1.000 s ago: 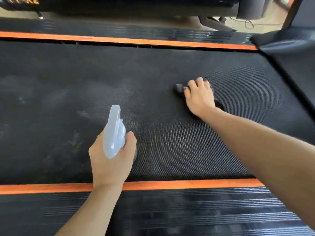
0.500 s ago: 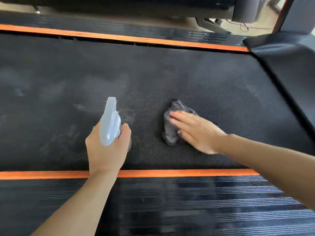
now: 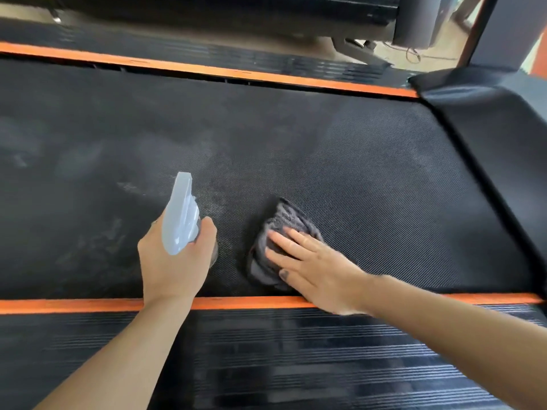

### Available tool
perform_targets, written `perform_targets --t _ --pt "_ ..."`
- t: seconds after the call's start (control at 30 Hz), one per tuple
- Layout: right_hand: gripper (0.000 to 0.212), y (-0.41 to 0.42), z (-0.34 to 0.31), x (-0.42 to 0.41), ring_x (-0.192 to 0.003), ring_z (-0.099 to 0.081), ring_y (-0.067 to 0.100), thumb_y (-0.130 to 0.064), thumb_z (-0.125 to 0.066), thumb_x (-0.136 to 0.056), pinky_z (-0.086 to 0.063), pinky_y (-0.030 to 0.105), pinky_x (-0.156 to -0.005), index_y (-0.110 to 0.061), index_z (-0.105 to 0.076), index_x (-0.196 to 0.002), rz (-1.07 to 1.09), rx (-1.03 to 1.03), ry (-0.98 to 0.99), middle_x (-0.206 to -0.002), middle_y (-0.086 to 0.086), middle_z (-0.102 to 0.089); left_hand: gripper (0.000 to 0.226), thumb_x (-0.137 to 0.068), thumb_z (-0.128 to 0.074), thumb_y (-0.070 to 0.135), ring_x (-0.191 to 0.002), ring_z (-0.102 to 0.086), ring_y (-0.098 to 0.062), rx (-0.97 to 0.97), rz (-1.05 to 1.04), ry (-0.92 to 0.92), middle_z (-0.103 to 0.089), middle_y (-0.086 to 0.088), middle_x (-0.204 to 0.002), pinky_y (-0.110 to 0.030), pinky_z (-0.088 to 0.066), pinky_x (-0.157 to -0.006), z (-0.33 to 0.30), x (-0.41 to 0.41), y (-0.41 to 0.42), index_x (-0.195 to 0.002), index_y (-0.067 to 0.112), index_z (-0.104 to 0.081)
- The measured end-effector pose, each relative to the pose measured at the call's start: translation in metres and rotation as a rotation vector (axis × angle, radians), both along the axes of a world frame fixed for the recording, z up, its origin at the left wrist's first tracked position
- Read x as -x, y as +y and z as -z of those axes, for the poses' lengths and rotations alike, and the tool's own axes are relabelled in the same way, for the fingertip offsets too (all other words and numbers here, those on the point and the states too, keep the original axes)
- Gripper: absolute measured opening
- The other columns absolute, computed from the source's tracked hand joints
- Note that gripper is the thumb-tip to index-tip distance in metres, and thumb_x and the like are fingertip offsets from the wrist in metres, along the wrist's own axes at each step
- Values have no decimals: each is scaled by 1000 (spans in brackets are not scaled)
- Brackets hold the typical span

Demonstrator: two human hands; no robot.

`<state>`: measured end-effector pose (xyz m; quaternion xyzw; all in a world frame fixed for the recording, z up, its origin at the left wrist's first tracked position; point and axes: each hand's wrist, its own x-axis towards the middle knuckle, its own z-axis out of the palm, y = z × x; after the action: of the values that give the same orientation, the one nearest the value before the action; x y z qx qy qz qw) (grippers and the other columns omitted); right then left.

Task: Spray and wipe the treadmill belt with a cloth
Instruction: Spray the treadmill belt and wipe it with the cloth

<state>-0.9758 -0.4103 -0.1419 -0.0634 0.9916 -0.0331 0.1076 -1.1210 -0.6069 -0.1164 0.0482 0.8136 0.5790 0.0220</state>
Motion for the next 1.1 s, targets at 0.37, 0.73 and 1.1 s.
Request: perform_targets --t 0.37,0.73,1.1 --pt "57 87 3 78 -154 0 24 -45 -9 -104 -3 40 -125 -28 -14 -158 773 45 73 -167 0 -3 22 -86 -76 27 -67 -59 -7 -27 3 -9 -58 19 -66 -32 -55 -71 8 4 -1 -73 30 -58" --pt "61 -12 -28 29 -150 12 6 -56 -2 -96 15 21 -118 -43 -11 -154 71 32 -156 -164 -14 6 28 -78 -69 42 -61 -54 -15 -44 28 -140 -56 7 -64 -30 -46 -65 -13 17 -14 -68 19 -57" --pt "74 -70 -27 74 -154 4 22 -56 5 -90 2 39 -125 -33 -18 -157 61 26 -145 -167 -2 -4 34 -84 -67 41 -74 -60 -15 -27 -58 -189 -72 -5 -84 -33 -50 -75 -58 76 -91 -92 8 -71"
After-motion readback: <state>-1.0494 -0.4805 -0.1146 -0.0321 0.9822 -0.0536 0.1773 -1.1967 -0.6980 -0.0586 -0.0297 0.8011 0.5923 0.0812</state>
